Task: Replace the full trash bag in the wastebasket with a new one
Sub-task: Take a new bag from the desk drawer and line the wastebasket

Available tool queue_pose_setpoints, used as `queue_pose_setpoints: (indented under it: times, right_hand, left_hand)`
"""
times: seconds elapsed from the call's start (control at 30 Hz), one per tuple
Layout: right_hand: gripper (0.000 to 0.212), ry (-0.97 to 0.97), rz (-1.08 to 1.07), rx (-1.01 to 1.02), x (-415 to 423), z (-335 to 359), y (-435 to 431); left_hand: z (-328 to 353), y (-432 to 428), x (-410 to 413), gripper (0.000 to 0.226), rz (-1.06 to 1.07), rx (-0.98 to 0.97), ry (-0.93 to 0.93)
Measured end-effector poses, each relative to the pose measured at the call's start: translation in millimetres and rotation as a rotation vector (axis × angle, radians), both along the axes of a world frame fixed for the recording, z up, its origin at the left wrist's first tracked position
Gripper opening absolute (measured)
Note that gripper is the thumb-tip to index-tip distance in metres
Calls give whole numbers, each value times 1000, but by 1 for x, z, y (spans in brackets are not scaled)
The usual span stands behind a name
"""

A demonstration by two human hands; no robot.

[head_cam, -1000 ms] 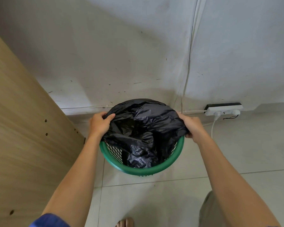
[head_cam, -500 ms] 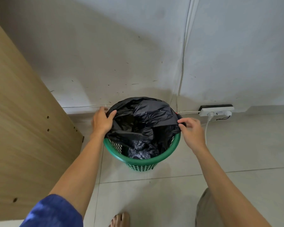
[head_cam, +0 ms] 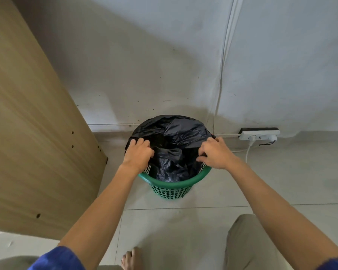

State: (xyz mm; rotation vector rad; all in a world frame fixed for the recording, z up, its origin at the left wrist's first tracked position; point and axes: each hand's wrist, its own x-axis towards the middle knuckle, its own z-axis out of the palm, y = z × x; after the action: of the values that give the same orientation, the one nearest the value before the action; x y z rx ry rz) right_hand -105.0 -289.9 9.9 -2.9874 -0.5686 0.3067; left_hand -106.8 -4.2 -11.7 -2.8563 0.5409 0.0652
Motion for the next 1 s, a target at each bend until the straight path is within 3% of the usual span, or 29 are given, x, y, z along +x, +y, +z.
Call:
queue_pose_setpoints:
  times: [0.1, 0.2, 0.3, 0.5, 0.6, 0.67, 0.73, 0.77, 0.87, 1.0]
  right_hand:
    - [21, -72, -187, 619, -11, -8, -16]
    - [18, -117, -438, 959, -30, -24, -29]
    - [24, -115, -597, 1035, -56, -44, -29]
    - [30, -92, -889, 1059, -97, -42, 10]
    - [40, -165, -1008, 1071, -104, -39, 31]
    - [51, -167, -1136, 1197, -107, -40, 39]
    - [63, -111, -1290, 1388, -105, -42, 42]
    - [58, -70, -1360, 1522, -104, -43, 42]
    - [9, 65, -1427, 1852, -107, -38, 42]
    - [12, 130, -1388, 1971, -117, -41, 37]
  left_hand:
    - [1, 11, -9, 15, 45, -233, -98]
    - [-1, 22, -28, 8, 171, -683, -217]
    - [-10, 20, -57, 8, 435, -1032, -334]
    - [-26, -12, -102, 19, 924, -1574, -290]
    - [-19, -28, -104, 36, 1082, -1507, -242]
    - [-17, -32, -105, 54, 1220, -1580, -189]
    - [-18, -30, -108, 52, 1361, -1653, -154]
    - [-20, -28, -108, 42, 1380, -1638, -159]
    - [-20, -24, -106, 20, 1367, -1757, -178]
    - [-14, -25, -100, 12, 1352, -2186, -81]
